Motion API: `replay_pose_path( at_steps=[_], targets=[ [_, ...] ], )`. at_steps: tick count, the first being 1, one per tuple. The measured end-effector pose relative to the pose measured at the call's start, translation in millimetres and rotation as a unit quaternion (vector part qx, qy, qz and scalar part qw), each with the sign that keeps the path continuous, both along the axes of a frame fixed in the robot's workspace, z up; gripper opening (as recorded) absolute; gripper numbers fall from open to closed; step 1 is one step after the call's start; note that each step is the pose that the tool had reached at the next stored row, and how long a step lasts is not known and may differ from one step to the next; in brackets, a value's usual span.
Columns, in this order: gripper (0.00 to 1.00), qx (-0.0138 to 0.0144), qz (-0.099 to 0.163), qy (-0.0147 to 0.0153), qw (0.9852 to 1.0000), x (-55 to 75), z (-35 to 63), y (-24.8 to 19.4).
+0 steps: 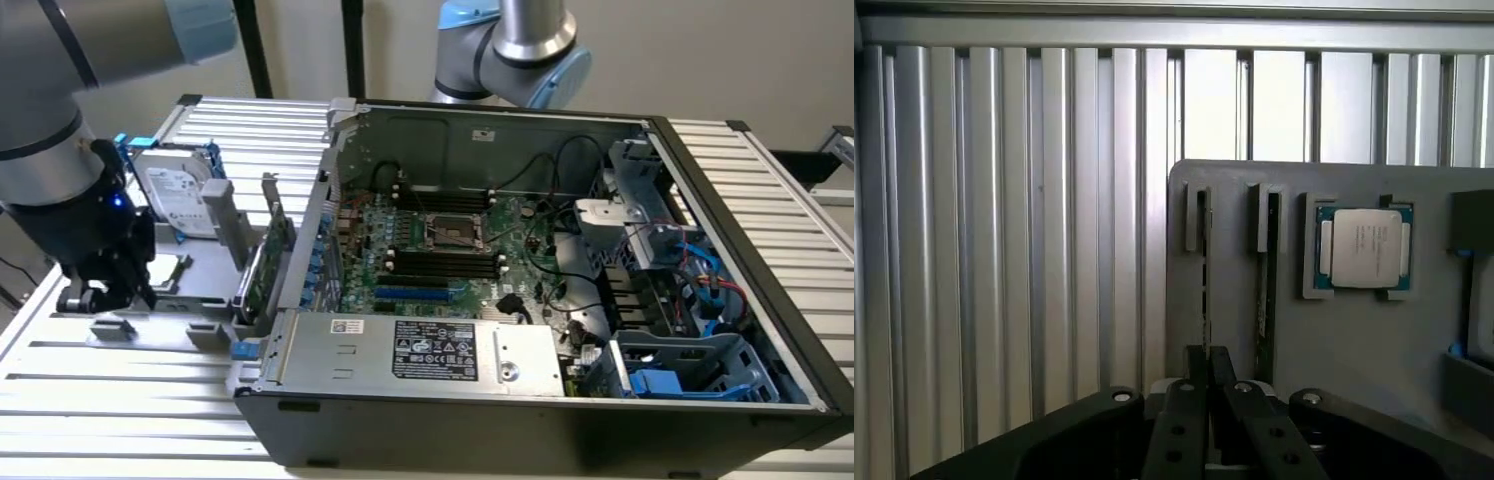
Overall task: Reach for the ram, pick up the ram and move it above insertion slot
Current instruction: 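Pick up the ram and move it above insertion slot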
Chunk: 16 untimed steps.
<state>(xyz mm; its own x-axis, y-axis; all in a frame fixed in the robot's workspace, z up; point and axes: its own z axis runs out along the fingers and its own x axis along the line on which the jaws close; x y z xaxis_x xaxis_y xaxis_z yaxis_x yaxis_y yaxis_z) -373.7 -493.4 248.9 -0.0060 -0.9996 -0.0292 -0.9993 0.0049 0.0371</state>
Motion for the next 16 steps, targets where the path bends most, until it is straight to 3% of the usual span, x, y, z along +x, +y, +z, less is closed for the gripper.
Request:
replay_pose_path(
  at_steps=[8, 16],
  targets=[
    [0.13, 0.0000, 0.000, 0.0008, 1.0000, 13.2, 36.2, 0.0],
    [0.13, 0.0000, 0.000, 0.0019, 1.0000, 41.9, 72.5, -0.1]
  ],
)
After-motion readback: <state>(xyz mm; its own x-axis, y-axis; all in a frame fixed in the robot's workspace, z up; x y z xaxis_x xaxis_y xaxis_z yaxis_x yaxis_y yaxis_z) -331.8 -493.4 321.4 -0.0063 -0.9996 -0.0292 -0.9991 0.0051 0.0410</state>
